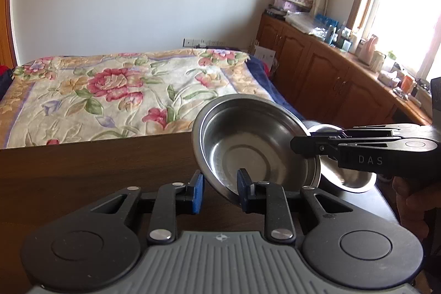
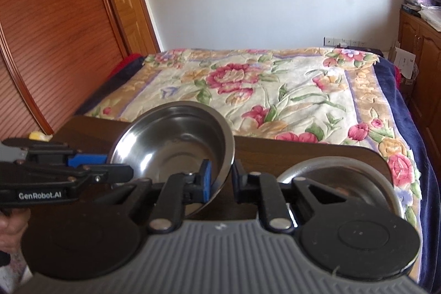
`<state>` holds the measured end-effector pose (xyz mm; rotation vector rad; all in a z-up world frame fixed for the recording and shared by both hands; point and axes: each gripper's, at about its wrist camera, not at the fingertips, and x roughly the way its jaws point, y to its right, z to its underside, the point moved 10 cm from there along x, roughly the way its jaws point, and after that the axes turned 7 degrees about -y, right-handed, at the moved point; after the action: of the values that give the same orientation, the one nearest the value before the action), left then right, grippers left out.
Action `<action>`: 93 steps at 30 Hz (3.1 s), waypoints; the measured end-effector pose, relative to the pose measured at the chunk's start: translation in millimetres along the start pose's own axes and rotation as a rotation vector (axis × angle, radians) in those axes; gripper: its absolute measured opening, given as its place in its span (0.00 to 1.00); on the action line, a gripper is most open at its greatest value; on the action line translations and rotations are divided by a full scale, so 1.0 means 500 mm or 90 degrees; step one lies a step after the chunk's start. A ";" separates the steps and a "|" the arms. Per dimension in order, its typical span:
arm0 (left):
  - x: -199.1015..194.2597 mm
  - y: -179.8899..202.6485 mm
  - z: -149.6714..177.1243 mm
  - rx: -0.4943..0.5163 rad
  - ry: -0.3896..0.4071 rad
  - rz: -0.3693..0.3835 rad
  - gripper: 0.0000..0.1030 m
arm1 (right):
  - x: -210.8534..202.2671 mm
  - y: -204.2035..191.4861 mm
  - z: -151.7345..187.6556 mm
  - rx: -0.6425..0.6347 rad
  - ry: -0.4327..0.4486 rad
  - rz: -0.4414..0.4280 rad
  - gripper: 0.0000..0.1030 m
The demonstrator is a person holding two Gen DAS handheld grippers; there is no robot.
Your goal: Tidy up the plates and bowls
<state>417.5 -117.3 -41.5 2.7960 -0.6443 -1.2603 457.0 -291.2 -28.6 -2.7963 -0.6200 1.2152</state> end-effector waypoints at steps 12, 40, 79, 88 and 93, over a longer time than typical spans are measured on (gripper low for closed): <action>-0.118 0.042 0.008 0.027 0.050 0.004 0.21 | -0.099 -0.030 0.002 0.008 0.052 0.008 0.13; -0.285 0.082 0.180 0.067 0.076 0.026 0.16 | -0.242 -0.129 0.116 -0.053 0.075 0.043 0.10; -0.248 0.077 0.365 0.090 0.001 0.040 0.17 | -0.204 -0.162 0.292 -0.075 0.006 0.009 0.11; -0.243 0.073 0.367 0.108 0.009 0.014 0.16 | -0.206 -0.179 0.298 -0.158 0.007 0.042 0.11; -0.243 0.071 0.370 0.118 0.018 0.001 0.19 | -0.206 -0.195 0.301 -0.218 -0.010 0.065 0.12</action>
<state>199.8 -75.4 -73.6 2.9518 -0.8014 -1.2174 253.1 -258.8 -43.4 -3.1356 -0.7606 1.2570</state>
